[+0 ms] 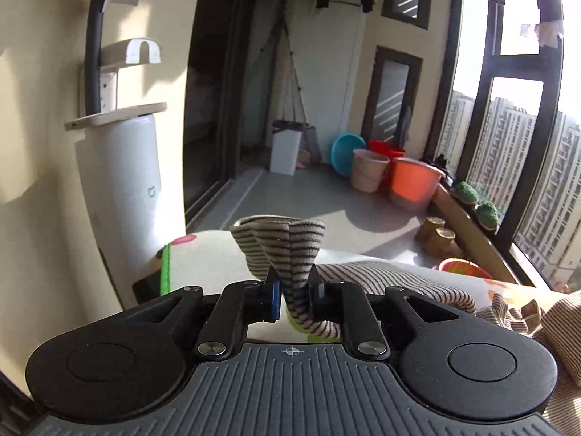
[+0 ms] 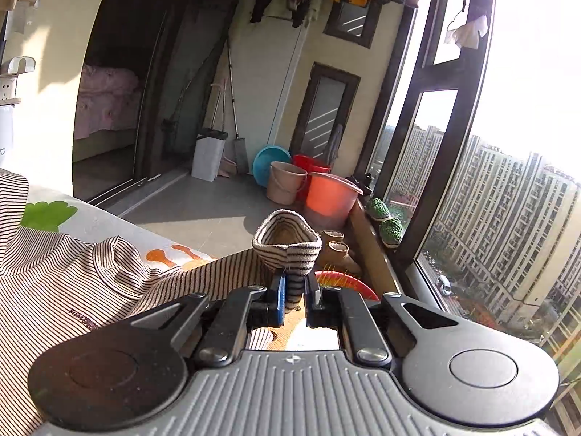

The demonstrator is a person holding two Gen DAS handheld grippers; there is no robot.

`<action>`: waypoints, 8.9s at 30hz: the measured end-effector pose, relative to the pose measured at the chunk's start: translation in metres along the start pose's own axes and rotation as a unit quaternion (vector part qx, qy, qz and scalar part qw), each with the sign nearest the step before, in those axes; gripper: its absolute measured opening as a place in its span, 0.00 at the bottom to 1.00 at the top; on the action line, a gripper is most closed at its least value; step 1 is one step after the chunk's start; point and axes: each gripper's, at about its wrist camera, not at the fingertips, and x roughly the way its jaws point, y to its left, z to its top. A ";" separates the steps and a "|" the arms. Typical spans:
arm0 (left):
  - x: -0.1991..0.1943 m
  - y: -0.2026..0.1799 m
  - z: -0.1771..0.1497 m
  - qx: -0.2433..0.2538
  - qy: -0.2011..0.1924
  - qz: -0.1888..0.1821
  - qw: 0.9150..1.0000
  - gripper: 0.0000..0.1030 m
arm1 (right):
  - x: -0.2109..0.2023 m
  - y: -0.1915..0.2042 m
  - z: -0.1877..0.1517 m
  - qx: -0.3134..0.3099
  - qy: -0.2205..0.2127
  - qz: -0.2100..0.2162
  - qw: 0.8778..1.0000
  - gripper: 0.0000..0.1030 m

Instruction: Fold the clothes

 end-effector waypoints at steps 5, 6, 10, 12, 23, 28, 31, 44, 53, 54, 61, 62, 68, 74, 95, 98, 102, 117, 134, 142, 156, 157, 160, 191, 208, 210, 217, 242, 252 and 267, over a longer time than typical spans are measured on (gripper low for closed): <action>0.016 -0.011 -0.003 0.023 0.022 0.019 0.999 0.19 | -0.007 -0.105 -0.038 0.113 0.049 -0.075 0.990 0.09; 0.018 -0.013 -0.004 0.028 0.024 0.025 0.999 0.20 | -0.005 -0.115 -0.049 0.132 0.061 -0.077 0.986 0.09; 0.005 -0.007 0.008 0.022 0.000 0.065 0.998 0.53 | -0.014 -0.144 -0.073 0.180 0.062 -0.119 0.974 0.21; -0.013 -0.006 0.022 0.021 -0.048 0.095 0.994 0.56 | -0.029 -0.145 -0.068 0.178 0.027 -0.126 0.976 0.28; 0.030 -0.179 -0.002 0.250 0.028 -0.141 0.958 0.92 | 0.045 0.022 0.016 0.043 0.024 0.139 0.989 0.62; 0.079 -0.217 -0.030 0.271 0.082 -0.176 0.943 0.92 | 0.087 0.060 0.028 -0.011 0.075 0.159 0.984 0.65; 0.101 -0.222 -0.041 0.276 0.106 -0.184 0.937 0.94 | 0.111 0.066 0.026 -0.026 0.121 0.191 0.974 0.83; 0.117 -0.213 -0.040 0.237 0.061 -0.146 0.959 0.20 | 0.107 0.102 0.052 -0.116 0.031 0.101 0.988 0.03; 0.033 -0.146 -0.032 0.127 0.044 -0.200 0.971 0.90 | 0.057 0.047 0.030 0.048 0.050 0.139 0.988 0.78; 0.022 -0.140 -0.037 0.117 0.046 -0.216 0.968 0.92 | 0.044 0.043 0.023 0.069 0.053 0.158 0.984 0.83; -0.023 -0.114 -0.086 0.129 0.106 -0.229 0.959 0.94 | -0.038 0.029 -0.020 0.076 0.027 0.164 0.983 0.95; -0.028 -0.108 -0.089 0.125 0.113 -0.217 0.962 0.94 | -0.050 0.024 -0.027 0.073 0.025 0.146 0.986 0.95; -0.048 -0.065 -0.097 0.069 0.153 -0.173 0.970 0.94 | -0.082 -0.009 -0.076 0.168 0.076 0.134 0.974 0.85; -0.072 -0.057 -0.118 0.037 0.177 -0.162 0.970 0.86 | -0.093 0.006 -0.098 0.201 0.085 0.186 0.958 0.63; -0.089 -0.079 -0.134 0.027 0.157 -0.170 0.972 0.91 | -0.069 -0.017 -0.084 0.208 0.089 0.158 0.961 0.53; -0.089 -0.082 -0.135 0.032 0.155 -0.167 0.973 0.92 | -0.062 0.006 -0.081 0.156 0.082 0.155 0.972 0.20; -0.086 -0.079 -0.132 0.021 0.156 -0.169 0.973 0.93 | -0.053 0.018 -0.059 0.118 0.054 0.140 0.982 0.12; -0.088 -0.081 -0.133 0.052 0.170 -0.152 0.972 1.00 | -0.061 -0.008 -0.080 0.192 0.100 0.117 0.969 1.00; -0.125 -0.087 -0.146 0.022 0.221 -0.230 0.948 0.94 | -0.122 -0.008 -0.122 0.274 0.072 0.144 0.948 1.00; -0.118 -0.061 -0.143 0.023 0.167 -0.145 0.975 0.20 | -0.119 0.029 -0.110 0.239 0.098 0.114 0.959 1.00; -0.135 -0.059 -0.147 0.022 0.159 -0.165 0.973 0.72 | -0.133 0.056 -0.112 0.210 0.101 0.199 0.952 1.00; -0.135 -0.062 -0.148 0.028 0.155 -0.162 0.974 0.55 | -0.134 0.059 -0.114 0.202 0.097 0.197 0.955 1.00; -0.135 -0.068 -0.151 0.040 0.143 -0.151 0.977 0.16 | -0.135 0.062 -0.115 0.190 0.091 0.192 0.959 1.00; -0.307 -0.086 -0.124 0.083 0.111 -0.122 0.983 1.00 | -0.319 0.085 -0.084 0.142 0.039 0.093 0.985 1.00; -0.311 -0.081 -0.132 0.085 0.151 -0.096 0.980 1.00 | -0.323 0.094 -0.089 0.129 0.082 0.084 0.985 1.00; -0.310 -0.083 -0.133 0.086 0.158 -0.098 0.979 1.00 | -0.321 0.093 -0.090 0.132 0.086 0.086 0.984 1.00; -0.304 -0.082 -0.134 0.084 0.175 -0.104 0.975 1.00 | -0.318 0.091 -0.092 0.134 0.093 0.091 0.982 1.00; -0.303 -0.090 -0.145 0.082 0.203 -0.105 0.970 1.00 | -0.307 0.090 -0.099 0.141 0.124 0.111 0.976 1.00; -0.303 -0.094 -0.146 0.090 0.199 -0.102 0.971 1.00 | -0.305 0.091 -0.100 0.139 0.131 0.113 0.975 1.00; -0.302 -0.092 -0.146 0.088 0.198 -0.104 0.971 1.00 | -0.302 0.093 -0.100 0.140 0.136 0.116 0.974 1.00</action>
